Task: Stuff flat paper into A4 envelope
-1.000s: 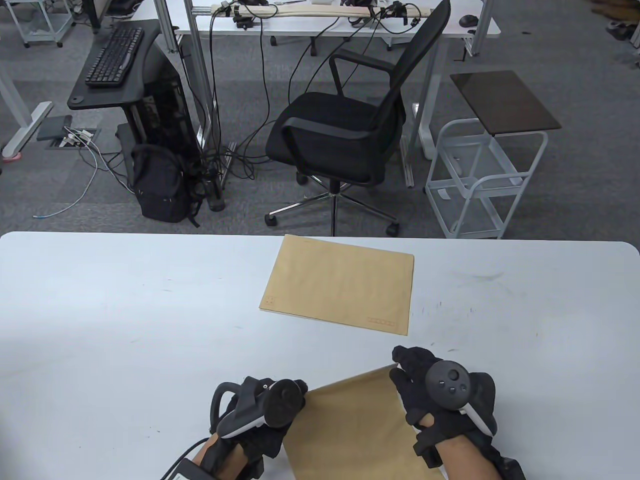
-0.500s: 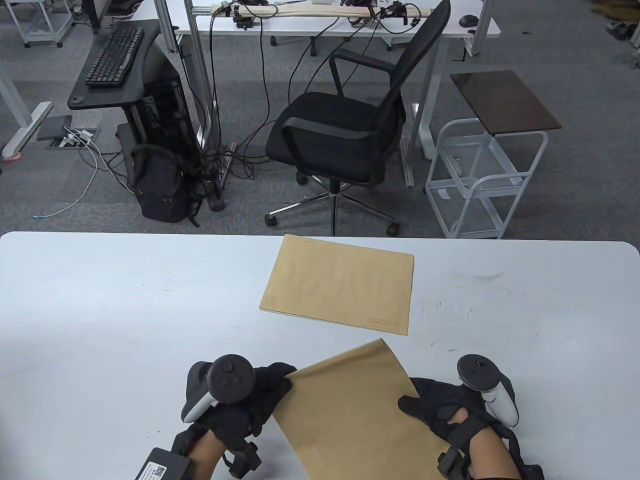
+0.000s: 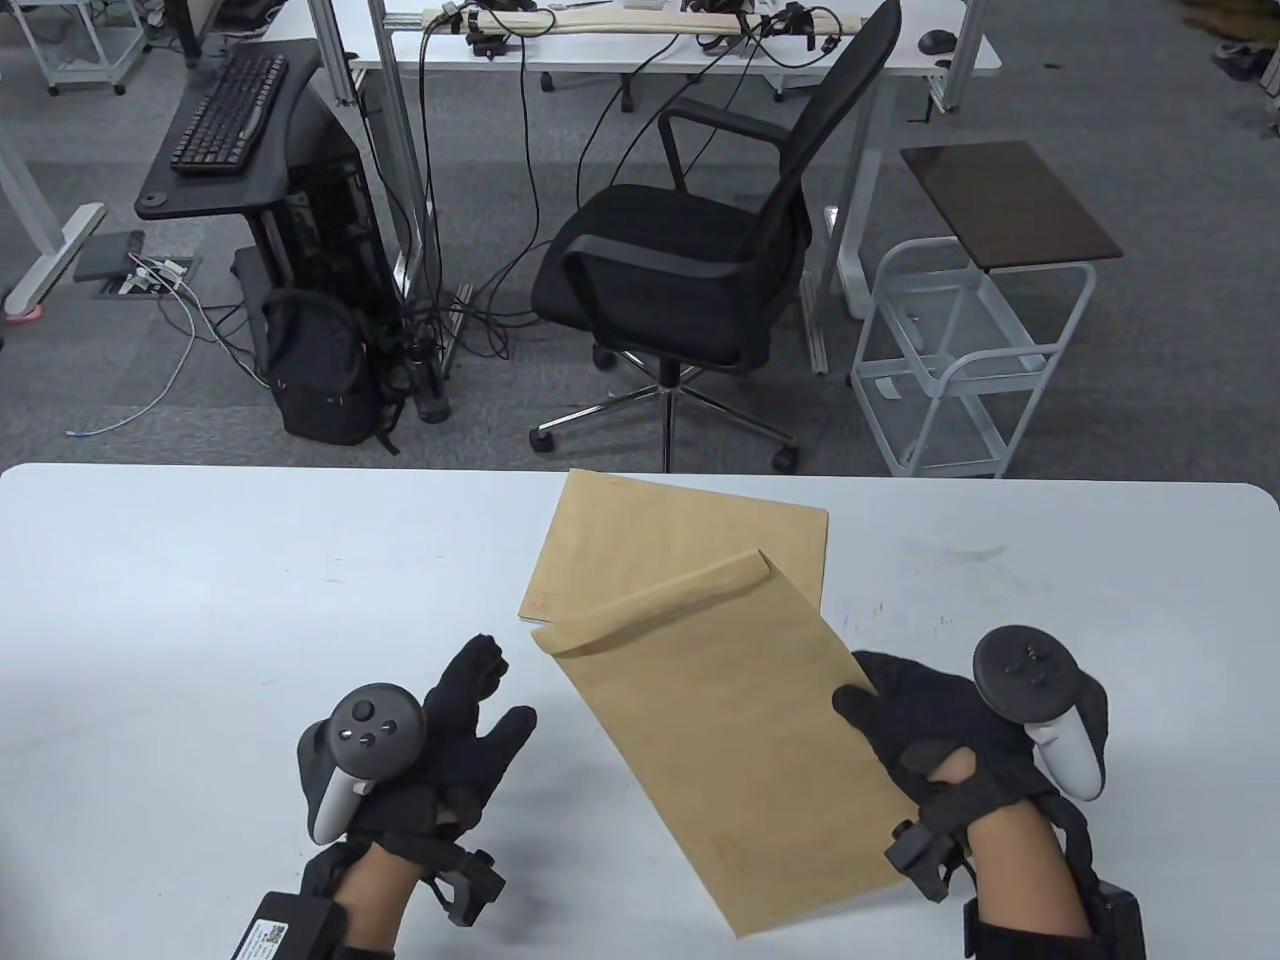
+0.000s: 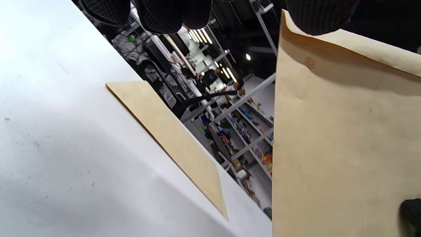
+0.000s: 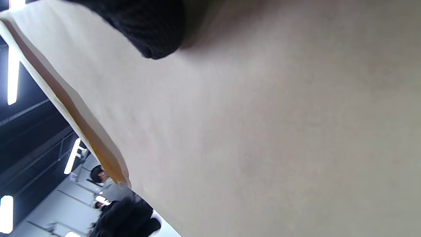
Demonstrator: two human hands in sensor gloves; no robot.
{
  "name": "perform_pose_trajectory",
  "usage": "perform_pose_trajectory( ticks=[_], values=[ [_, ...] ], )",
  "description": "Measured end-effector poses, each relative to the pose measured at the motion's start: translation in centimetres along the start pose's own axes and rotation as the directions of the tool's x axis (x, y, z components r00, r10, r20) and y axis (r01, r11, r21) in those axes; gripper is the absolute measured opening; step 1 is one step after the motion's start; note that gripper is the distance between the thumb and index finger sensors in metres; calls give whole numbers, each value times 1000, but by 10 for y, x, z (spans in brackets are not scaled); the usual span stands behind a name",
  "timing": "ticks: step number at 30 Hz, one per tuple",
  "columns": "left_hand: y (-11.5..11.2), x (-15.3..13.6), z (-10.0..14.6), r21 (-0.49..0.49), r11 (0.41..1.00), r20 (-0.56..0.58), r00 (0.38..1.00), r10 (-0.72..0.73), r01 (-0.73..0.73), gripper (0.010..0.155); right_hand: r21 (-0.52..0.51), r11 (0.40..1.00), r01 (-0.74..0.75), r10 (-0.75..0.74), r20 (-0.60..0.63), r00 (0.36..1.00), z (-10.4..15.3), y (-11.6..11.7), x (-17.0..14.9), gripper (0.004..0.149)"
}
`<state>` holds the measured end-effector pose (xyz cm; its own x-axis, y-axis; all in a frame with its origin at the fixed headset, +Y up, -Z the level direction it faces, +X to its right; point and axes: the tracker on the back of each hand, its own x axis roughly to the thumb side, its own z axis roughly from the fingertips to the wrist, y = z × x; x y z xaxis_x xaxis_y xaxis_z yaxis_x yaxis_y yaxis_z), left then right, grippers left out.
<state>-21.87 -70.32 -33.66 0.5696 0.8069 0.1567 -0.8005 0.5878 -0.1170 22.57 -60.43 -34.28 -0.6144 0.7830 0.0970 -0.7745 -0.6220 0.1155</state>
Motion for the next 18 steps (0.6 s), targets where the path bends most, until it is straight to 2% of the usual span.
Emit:
perform_pose_trajectory(
  ticks=[2, 5, 7, 11, 14, 16, 17, 18],
  values=[
    [2, -3, 0, -5, 999, -16, 999, 35, -35, 90, -79, 991, -109, 111, 16, 994, -10, -4, 24, 41],
    [2, -6, -1, -10, 999, -25, 999, 39, -39, 89, -166, 952, -258, 262, 3, 965, -32, 3, 53, 43],
    [2, -6, -1, -11, 999, -27, 999, 33, -33, 89, -243, 915, -323, 331, -8, 944, -49, 14, 66, 44],
    [1, -5, -1, -16, 1000, -21, 1000, 13, -13, 89, -318, 827, -463, 476, -39, 878, -83, 47, 77, 45],
    [-1, -4, -1, -25, 1000, -15, 1000, -11, 11, 89, -296, 738, -607, 621, -55, 782, -108, 83, 73, 46],
    [-3, -4, -1, -32, 999, -15, 1000, -20, 19, 88, -279, 655, -702, 718, -57, 693, -121, 110, 62, 47],
    [-4, -4, -1, -40, 999, -13, 999, -30, 30, 88, -237, 609, -757, 770, -51, 636, -128, 128, 51, 47],
    [-5, -4, -1, -44, 998, -11, 999, -36, 36, 88, -223, 601, -767, 779, -49, 625, -130, 134, 47, 47]
  ],
)
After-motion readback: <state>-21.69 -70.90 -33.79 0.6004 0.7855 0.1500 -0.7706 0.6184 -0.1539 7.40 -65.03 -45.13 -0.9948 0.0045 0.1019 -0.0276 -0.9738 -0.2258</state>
